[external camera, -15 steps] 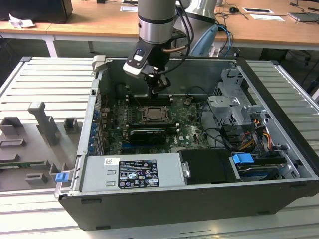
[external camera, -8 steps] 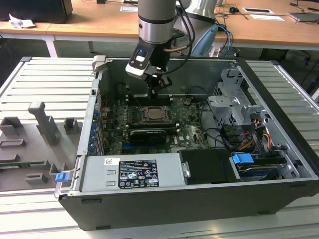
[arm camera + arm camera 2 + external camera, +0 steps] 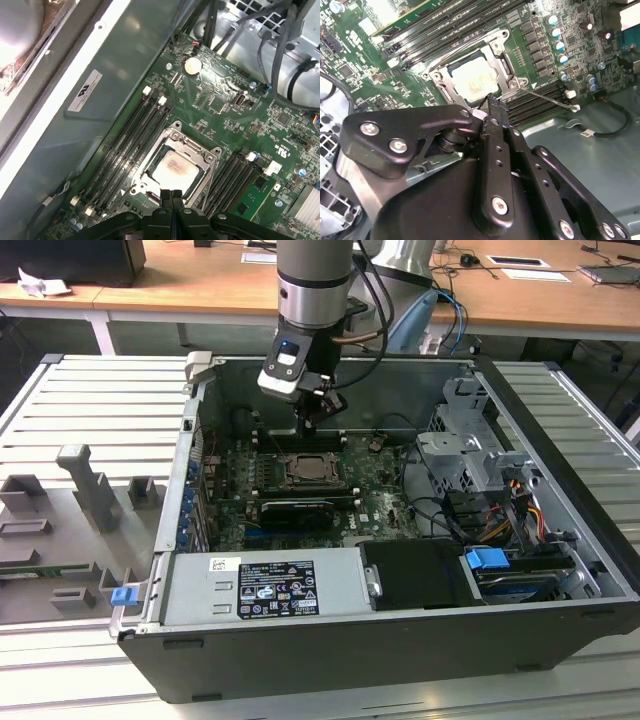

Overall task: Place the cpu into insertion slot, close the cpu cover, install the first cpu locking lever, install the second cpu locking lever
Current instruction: 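Install the first cpu locking lever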

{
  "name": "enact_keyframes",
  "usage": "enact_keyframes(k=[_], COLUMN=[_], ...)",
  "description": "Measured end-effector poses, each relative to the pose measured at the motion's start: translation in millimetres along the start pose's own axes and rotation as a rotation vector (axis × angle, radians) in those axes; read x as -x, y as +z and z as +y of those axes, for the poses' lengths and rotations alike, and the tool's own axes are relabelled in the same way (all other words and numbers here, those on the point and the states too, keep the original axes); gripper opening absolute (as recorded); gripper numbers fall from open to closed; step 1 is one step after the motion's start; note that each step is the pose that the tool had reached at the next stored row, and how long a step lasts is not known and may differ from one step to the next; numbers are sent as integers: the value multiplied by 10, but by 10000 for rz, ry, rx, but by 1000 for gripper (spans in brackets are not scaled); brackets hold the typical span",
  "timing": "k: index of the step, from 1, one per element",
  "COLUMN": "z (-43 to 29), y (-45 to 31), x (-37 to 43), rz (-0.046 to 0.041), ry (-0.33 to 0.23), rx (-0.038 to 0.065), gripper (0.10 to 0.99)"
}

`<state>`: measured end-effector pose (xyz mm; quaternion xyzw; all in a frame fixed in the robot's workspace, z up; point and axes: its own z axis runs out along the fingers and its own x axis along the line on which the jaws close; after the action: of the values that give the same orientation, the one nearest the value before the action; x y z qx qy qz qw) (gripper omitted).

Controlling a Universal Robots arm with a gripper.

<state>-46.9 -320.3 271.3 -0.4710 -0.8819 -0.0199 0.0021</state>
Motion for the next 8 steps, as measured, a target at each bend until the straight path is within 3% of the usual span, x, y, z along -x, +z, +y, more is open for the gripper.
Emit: enact_keyframes(k=[8], z=[-1], y=[0], x=[0], rz=[25], ry=[-741], rx=[-17], gripper=[106])
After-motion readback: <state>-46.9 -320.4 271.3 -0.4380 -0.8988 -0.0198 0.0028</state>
